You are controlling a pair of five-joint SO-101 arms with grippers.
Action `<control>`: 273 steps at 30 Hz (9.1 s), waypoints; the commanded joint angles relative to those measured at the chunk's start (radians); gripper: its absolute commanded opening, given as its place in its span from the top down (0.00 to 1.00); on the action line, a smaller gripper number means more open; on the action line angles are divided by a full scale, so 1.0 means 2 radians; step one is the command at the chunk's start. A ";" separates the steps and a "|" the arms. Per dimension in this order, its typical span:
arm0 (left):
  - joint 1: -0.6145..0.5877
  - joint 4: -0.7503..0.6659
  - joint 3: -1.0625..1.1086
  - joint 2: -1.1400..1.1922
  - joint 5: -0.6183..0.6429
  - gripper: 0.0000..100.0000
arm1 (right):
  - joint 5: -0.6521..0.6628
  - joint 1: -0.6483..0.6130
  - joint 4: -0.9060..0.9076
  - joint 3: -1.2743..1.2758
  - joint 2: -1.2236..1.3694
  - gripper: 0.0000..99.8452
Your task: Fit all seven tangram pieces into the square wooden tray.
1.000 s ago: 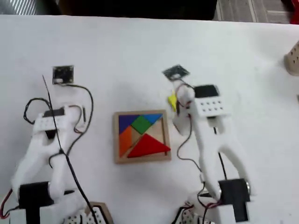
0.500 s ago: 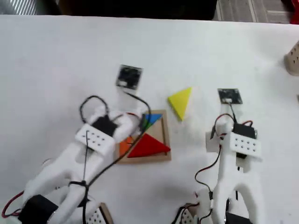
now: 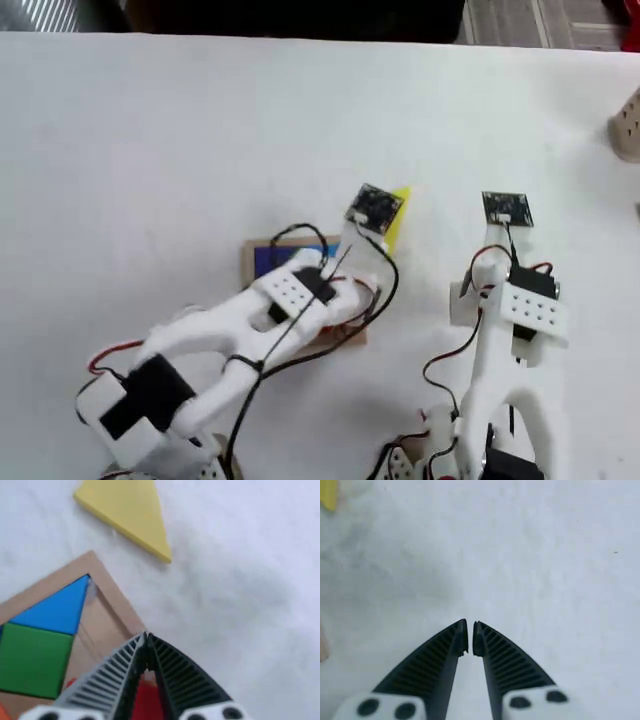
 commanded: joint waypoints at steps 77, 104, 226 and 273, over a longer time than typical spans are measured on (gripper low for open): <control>-0.077 -0.011 -0.062 0.036 -0.035 0.98 | 0.015 0.003 -0.013 -0.004 0.001 0.98; -0.132 0.156 -0.085 -0.059 -0.034 0.98 | 0.011 0.003 -0.020 -0.002 0.002 0.98; -0.377 -0.013 -0.061 -0.005 -0.034 0.98 | -0.141 -0.234 -0.161 -0.356 0.409 0.98; -0.372 -0.014 -0.061 -0.005 -0.034 0.98 | -0.051 -0.214 -0.082 -0.381 0.425 0.98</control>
